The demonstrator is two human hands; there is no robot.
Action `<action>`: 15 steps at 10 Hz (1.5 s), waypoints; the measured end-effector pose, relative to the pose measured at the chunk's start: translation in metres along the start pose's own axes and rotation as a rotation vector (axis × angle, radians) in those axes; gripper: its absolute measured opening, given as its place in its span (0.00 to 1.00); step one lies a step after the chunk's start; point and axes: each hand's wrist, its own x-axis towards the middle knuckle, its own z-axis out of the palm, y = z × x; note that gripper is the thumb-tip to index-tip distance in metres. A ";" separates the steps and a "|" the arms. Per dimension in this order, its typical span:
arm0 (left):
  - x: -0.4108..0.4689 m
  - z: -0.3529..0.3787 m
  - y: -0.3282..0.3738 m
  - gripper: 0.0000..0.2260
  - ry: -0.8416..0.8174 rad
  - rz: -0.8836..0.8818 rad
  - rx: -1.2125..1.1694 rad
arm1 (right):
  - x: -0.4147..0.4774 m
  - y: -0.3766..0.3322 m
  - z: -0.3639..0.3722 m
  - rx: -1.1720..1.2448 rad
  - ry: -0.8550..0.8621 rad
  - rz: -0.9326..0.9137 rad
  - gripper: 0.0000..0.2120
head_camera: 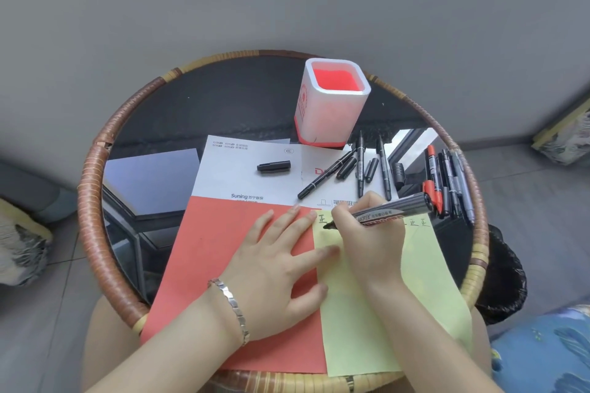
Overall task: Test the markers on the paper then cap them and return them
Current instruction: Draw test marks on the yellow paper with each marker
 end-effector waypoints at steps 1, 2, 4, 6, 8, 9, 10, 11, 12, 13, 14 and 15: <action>0.000 0.000 0.000 0.20 0.008 0.001 -0.007 | 0.000 -0.001 0.001 -0.020 -0.023 0.007 0.15; -0.001 0.001 0.000 0.20 0.016 0.000 -0.018 | 0.000 0.000 0.001 -0.027 -0.024 0.006 0.14; 0.000 0.001 0.000 0.20 0.021 0.002 -0.021 | -0.001 0.001 0.004 -0.096 0.043 -0.091 0.10; 0.000 0.000 0.000 0.20 0.021 0.001 -0.025 | 0.002 0.005 0.003 -0.068 0.002 -0.078 0.11; 0.000 0.001 0.001 0.20 0.025 0.008 -0.013 | 0.000 0.005 0.002 -0.097 -0.051 -0.102 0.11; 0.000 0.000 0.001 0.20 0.022 0.007 -0.009 | 0.000 0.005 0.001 -0.104 -0.027 -0.110 0.11; 0.000 0.000 0.000 0.19 0.021 0.007 -0.014 | -0.003 0.005 0.001 -0.096 -0.065 -0.110 0.11; 0.000 -0.001 0.001 0.20 0.015 0.003 -0.011 | -0.002 0.005 0.000 -0.093 -0.022 -0.093 0.10; 0.000 0.000 0.001 0.20 0.005 0.000 -0.009 | -0.003 0.004 -0.001 -0.085 -0.068 -0.103 0.12; 0.000 -0.001 0.001 0.20 0.002 0.000 -0.007 | -0.003 0.004 -0.004 -0.058 -0.051 -0.083 0.11; 0.000 -0.001 0.000 0.20 0.005 0.005 -0.010 | -0.003 0.003 -0.005 -0.043 -0.077 -0.084 0.12; -0.001 0.000 0.000 0.20 0.012 0.009 -0.009 | -0.004 0.003 -0.005 -0.040 -0.010 -0.082 0.13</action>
